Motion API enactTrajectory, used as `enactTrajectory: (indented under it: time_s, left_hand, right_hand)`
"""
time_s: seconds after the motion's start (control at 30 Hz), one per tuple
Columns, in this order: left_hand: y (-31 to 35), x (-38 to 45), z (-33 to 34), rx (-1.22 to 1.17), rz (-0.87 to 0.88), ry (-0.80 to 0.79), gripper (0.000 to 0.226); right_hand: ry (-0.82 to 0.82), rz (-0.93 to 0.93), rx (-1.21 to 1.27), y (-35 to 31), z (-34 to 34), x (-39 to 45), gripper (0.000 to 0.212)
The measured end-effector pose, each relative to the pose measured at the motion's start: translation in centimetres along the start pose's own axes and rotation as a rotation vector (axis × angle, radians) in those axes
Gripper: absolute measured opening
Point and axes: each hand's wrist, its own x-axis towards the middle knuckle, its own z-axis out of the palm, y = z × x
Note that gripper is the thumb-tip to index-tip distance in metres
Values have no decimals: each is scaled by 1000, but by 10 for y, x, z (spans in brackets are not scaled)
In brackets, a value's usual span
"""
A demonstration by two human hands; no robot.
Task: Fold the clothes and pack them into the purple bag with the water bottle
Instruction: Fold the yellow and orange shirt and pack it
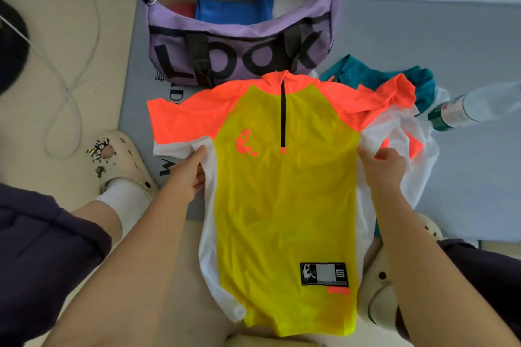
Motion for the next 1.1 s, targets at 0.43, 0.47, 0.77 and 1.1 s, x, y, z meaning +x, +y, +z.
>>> enactTrajectory:
  time_s: [0.43, 0.47, 0.77, 1.1]
  left_hand:
    - [24, 15, 9, 241, 321, 221, 23]
    - [28, 16, 7, 246, 364, 305, 23]
    - [3, 3, -3, 311, 175, 105, 38]
    - [27, -17, -14, -23, 402, 163, 24]
  right_hand:
    - [-7, -183, 118, -30, -1, 10, 43]
    - [10, -176, 142, -32, -3, 12, 40]
    - [-197, -19, 88, -7, -16, 13, 46]
    - [-369, 41, 417, 4, -41, 1, 21]
